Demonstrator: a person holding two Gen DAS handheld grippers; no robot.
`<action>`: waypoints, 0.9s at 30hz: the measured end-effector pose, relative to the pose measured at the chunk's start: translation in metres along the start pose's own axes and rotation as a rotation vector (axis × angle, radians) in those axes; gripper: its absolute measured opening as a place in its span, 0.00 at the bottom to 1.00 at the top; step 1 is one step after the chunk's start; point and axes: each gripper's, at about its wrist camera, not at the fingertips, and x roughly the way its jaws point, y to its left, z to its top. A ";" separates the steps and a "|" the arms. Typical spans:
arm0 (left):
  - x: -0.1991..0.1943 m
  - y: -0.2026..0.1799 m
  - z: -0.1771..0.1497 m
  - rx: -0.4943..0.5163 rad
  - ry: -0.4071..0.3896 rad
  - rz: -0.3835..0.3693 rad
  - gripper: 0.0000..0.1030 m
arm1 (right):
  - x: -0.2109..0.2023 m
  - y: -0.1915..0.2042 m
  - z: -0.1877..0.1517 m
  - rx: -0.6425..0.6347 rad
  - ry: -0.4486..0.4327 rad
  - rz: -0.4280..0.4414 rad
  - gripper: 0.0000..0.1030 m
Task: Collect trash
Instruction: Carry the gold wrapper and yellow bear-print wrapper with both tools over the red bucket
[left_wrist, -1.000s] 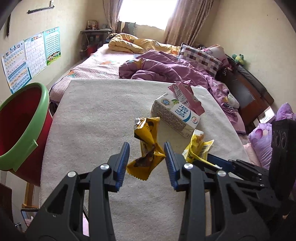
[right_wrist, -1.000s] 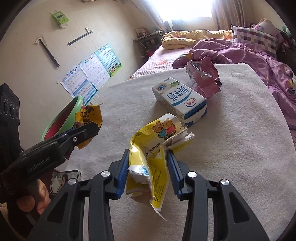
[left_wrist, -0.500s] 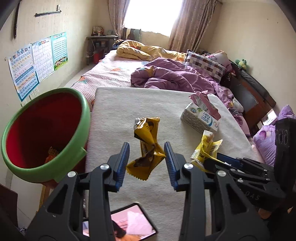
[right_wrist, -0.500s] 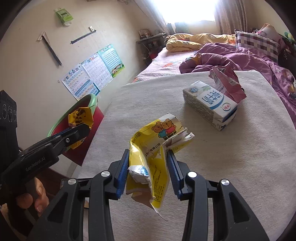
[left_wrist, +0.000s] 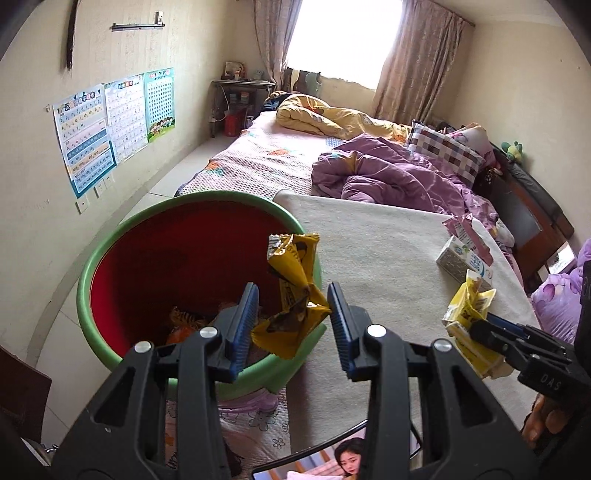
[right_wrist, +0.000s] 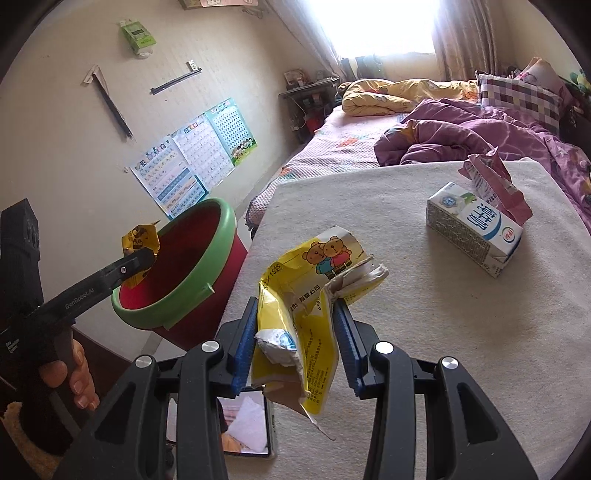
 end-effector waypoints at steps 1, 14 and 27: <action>0.001 0.003 0.000 0.000 0.003 -0.001 0.36 | 0.001 0.004 0.001 -0.001 -0.002 0.001 0.38; -0.005 0.039 0.005 -0.009 -0.013 -0.010 0.36 | 0.017 0.042 0.005 -0.022 -0.015 0.013 0.39; -0.003 0.064 0.006 -0.032 -0.010 0.021 0.36 | 0.031 0.065 0.020 -0.060 -0.017 0.054 0.39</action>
